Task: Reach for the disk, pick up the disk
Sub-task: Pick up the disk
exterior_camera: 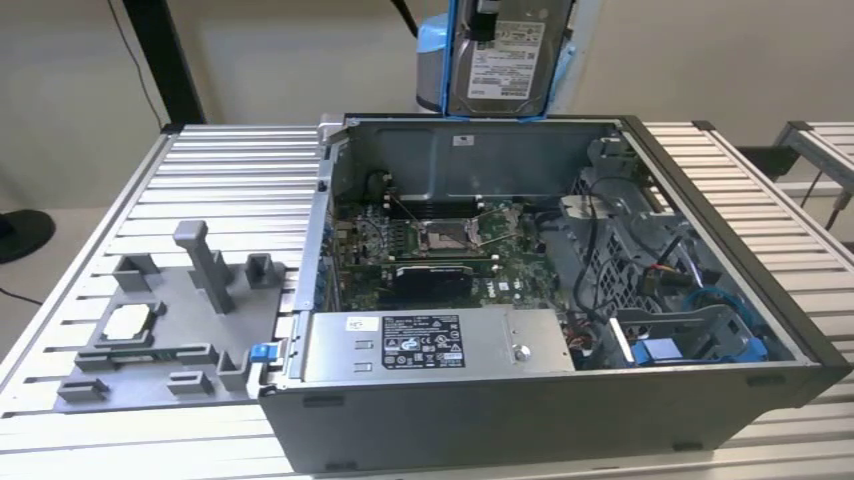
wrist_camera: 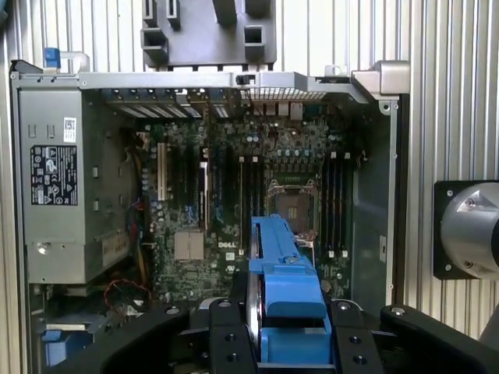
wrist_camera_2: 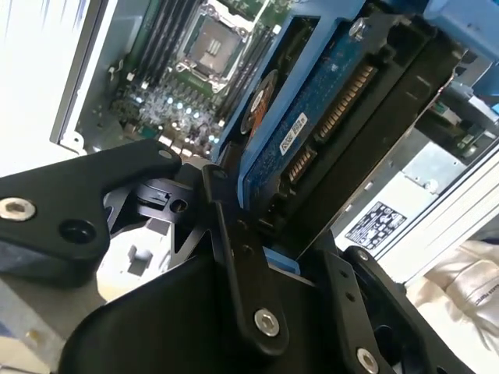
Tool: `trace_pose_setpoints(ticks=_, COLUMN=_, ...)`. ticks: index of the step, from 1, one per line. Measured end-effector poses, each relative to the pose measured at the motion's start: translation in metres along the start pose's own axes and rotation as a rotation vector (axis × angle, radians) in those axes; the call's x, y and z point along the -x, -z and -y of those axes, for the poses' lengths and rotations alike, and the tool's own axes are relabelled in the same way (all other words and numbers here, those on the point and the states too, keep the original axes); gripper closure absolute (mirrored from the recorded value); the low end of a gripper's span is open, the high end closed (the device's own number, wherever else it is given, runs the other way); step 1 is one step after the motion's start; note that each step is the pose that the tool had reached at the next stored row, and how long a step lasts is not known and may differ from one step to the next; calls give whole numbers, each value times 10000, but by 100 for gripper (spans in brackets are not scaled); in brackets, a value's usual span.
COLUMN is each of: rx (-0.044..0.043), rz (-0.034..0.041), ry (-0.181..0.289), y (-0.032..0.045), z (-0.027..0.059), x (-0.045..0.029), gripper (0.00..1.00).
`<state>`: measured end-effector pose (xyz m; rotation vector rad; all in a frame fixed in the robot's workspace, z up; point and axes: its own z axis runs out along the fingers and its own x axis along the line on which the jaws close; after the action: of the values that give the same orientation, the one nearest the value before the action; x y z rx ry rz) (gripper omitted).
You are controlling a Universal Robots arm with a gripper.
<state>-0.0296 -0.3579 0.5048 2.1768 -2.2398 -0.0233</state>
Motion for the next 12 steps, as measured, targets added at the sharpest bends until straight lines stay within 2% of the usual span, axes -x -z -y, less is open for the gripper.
trace_pose_setpoints(ticks=12, rx=12, rz=0, ry=-1, y=8, z=371, x=11, gripper=100)
